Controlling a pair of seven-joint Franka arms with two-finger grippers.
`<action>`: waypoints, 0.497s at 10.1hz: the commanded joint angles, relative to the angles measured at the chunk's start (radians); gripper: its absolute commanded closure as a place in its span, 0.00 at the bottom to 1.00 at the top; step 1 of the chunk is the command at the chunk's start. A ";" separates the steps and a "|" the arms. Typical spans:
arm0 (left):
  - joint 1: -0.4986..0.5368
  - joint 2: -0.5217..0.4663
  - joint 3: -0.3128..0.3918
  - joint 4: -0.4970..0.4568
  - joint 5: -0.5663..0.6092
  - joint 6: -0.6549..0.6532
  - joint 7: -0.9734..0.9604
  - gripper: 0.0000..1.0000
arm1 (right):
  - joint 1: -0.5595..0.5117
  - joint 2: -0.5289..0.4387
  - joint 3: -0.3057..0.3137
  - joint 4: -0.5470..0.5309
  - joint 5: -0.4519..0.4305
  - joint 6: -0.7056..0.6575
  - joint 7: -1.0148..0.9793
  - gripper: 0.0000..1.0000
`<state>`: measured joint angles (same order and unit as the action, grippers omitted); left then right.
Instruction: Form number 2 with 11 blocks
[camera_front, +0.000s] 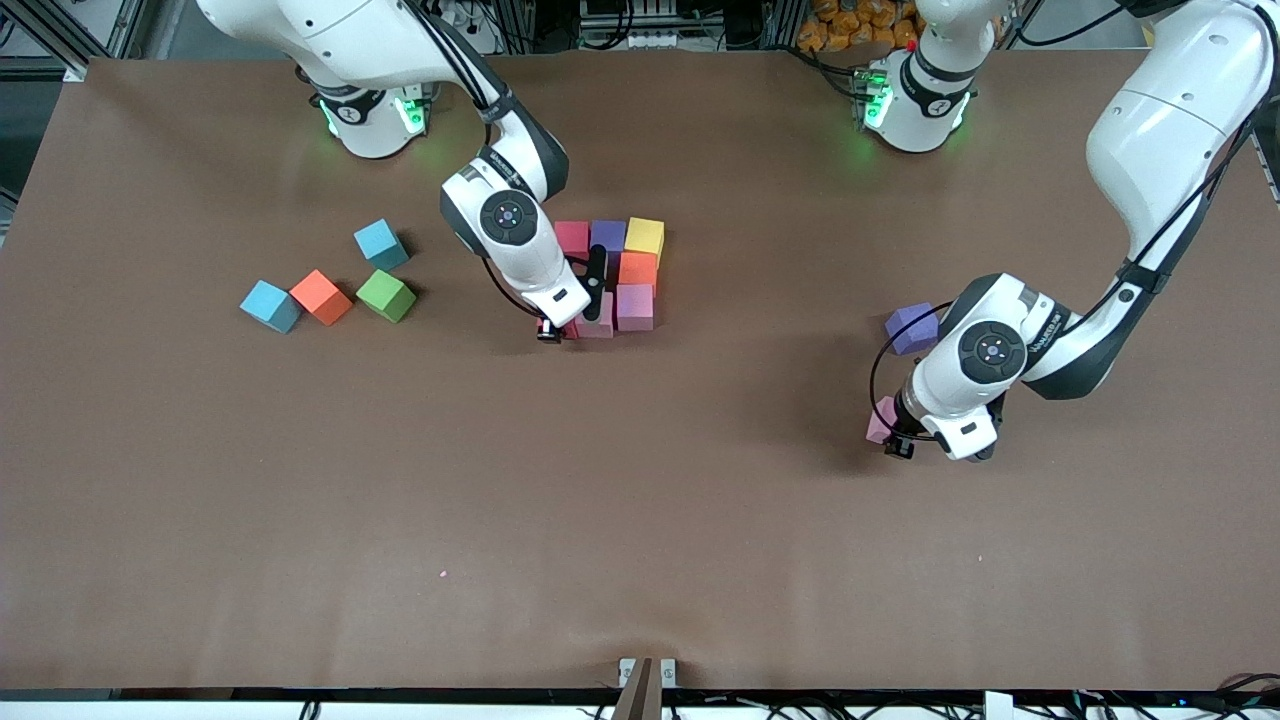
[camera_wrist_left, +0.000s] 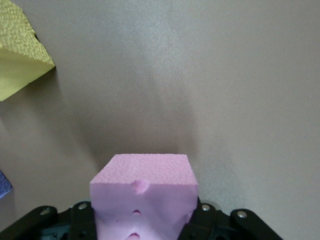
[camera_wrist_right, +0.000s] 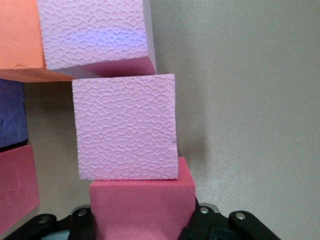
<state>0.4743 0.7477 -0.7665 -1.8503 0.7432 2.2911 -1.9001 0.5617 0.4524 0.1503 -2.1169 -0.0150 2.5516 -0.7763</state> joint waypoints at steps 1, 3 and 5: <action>-0.003 -0.021 -0.002 -0.007 0.025 -0.018 -0.017 0.47 | 0.015 0.003 0.000 0.000 0.018 -0.002 0.006 0.65; -0.009 -0.022 -0.002 -0.007 0.025 -0.019 -0.017 0.47 | 0.020 0.009 0.000 0.002 0.018 -0.001 0.006 0.65; -0.010 -0.022 -0.002 -0.007 0.025 -0.019 -0.017 0.47 | 0.023 0.009 0.000 0.002 0.018 -0.001 0.006 0.65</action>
<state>0.4682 0.7477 -0.7665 -1.8503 0.7432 2.2902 -1.9001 0.5725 0.4587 0.1525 -2.1172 -0.0149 2.5516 -0.7763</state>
